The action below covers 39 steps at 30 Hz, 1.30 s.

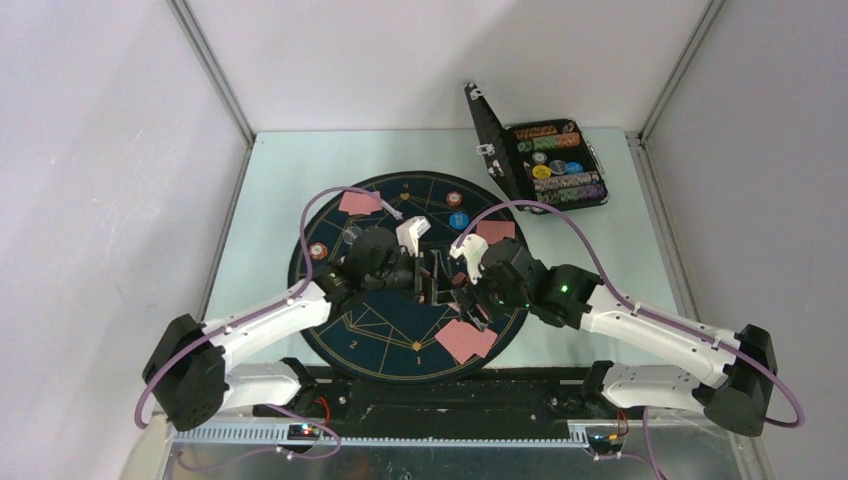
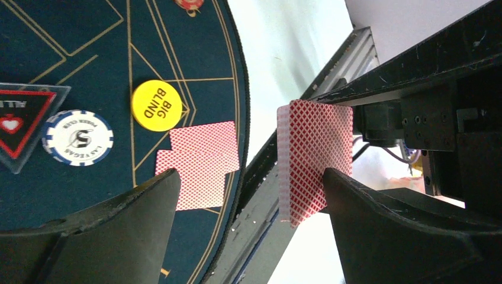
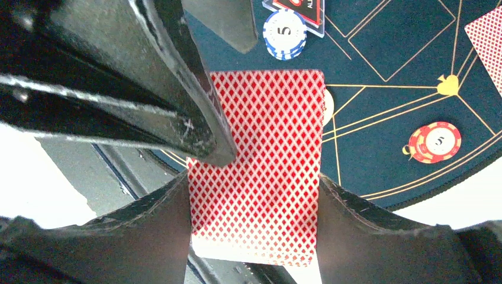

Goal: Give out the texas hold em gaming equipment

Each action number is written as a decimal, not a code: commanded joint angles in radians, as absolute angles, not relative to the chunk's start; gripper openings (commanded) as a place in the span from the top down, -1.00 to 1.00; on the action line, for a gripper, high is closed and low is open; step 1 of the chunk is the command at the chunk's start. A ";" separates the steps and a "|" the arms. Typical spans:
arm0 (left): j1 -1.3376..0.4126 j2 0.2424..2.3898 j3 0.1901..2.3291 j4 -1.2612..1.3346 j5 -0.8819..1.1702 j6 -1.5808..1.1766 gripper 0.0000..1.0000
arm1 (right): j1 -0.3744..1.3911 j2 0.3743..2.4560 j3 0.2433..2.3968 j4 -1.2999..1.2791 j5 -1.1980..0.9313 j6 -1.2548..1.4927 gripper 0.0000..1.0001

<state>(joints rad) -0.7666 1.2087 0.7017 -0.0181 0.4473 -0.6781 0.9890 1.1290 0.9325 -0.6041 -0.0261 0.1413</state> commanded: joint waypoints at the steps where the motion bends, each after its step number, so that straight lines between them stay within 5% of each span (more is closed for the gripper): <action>1: -0.765 1.166 0.739 -0.119 0.344 -0.602 -0.87 | 0.998 1.088 0.948 -0.563 -0.016 0.129 1.00; 14: -0.766 1.137 0.774 -0.113 0.374 -0.596 -0.11 | 1.006 1.075 0.940 -0.557 -0.005 0.127 1.00; 28: -0.766 1.036 0.812 -0.224 0.219 -0.533 0.97 | 1.005 1.077 0.936 -0.555 0.000 0.129 1.00; 39: -0.765 0.859 0.935 -0.265 0.118 -0.218 1.00 | 1.003 1.080 0.929 -0.541 0.032 0.128 1.00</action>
<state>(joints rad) -0.7666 0.9398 0.8261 -0.2775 0.1974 -0.4335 1.0000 1.1103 0.9276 -0.6083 0.0086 0.1387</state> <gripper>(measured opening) 0.003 0.655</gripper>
